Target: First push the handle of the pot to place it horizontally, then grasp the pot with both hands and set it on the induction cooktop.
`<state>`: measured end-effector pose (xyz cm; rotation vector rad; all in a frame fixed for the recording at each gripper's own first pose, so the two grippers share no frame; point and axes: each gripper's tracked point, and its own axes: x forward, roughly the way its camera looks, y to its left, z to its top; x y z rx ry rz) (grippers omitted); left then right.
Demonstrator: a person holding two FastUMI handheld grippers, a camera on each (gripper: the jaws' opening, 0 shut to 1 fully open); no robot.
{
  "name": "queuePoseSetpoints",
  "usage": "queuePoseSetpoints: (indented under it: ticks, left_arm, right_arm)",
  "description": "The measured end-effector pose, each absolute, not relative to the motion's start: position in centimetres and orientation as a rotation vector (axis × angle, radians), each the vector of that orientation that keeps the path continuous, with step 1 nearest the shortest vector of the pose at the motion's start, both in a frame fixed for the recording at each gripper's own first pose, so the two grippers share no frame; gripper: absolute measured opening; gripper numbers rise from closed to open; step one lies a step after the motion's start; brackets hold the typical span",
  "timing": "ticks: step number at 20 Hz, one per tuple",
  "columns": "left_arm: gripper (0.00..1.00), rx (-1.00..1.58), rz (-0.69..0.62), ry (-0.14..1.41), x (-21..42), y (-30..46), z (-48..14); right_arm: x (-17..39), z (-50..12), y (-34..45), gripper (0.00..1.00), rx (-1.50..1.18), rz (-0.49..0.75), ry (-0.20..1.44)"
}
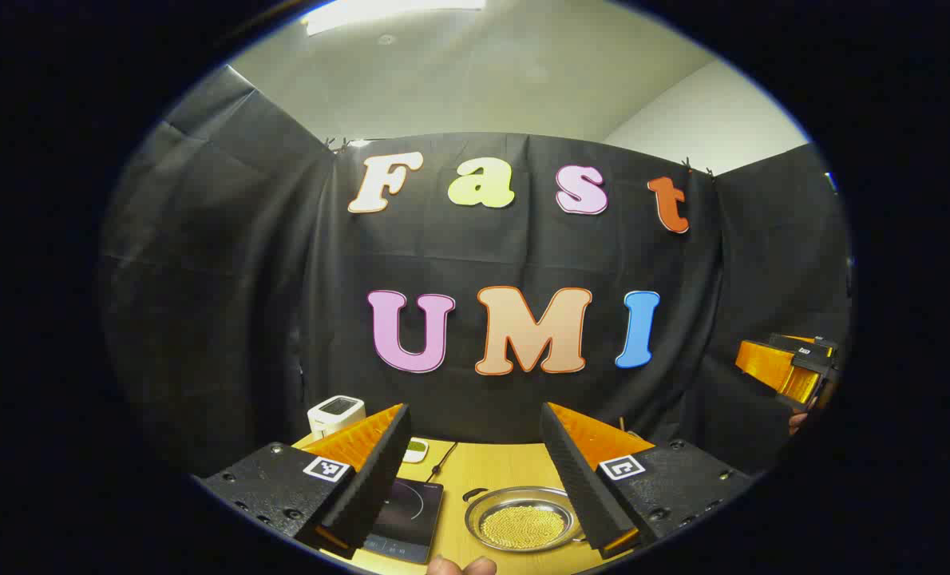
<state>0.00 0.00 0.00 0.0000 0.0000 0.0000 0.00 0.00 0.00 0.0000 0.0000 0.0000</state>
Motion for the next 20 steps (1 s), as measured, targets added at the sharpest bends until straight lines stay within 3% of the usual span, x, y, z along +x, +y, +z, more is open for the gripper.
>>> queuePoseSetpoints:
  ticks: [20]
  left_arm:
    - [0.96, 0.038, -0.006, -0.016, -0.9, 0.4, 0.2]
  right_arm:
    - [0.1, -0.7, 1.2, 0.99, -0.005, 0.021, 0.017]
